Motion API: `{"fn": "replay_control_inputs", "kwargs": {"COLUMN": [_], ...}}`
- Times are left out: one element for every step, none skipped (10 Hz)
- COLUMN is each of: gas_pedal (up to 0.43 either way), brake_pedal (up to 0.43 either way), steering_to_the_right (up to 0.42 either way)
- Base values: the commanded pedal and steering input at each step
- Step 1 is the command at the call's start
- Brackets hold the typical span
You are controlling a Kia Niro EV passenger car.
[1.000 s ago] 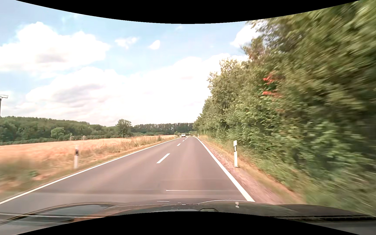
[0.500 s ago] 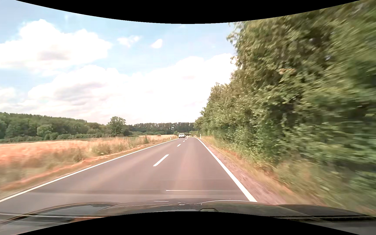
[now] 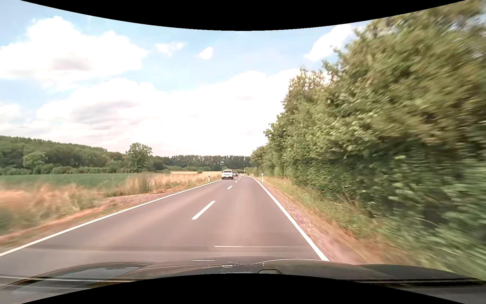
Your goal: Follow the waypoints while adhering to traffic rules and regulations
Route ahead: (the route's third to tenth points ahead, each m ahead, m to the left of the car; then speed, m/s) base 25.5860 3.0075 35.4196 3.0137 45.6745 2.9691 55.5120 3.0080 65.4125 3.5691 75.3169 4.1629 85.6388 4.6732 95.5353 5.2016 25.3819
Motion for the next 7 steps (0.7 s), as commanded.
{"fn": "replay_control_inputs", "kwargs": {"gas_pedal": [0.0,0.0,0.0,0.0,0.0,0.0,0.0], "brake_pedal": [0.0,0.0,0.0,0.0,0.0,0.0,0.0], "steering_to_the_right": [-0.005,-0.005,-0.004,-0.002,-0.002,-0.002,-0.001]}}
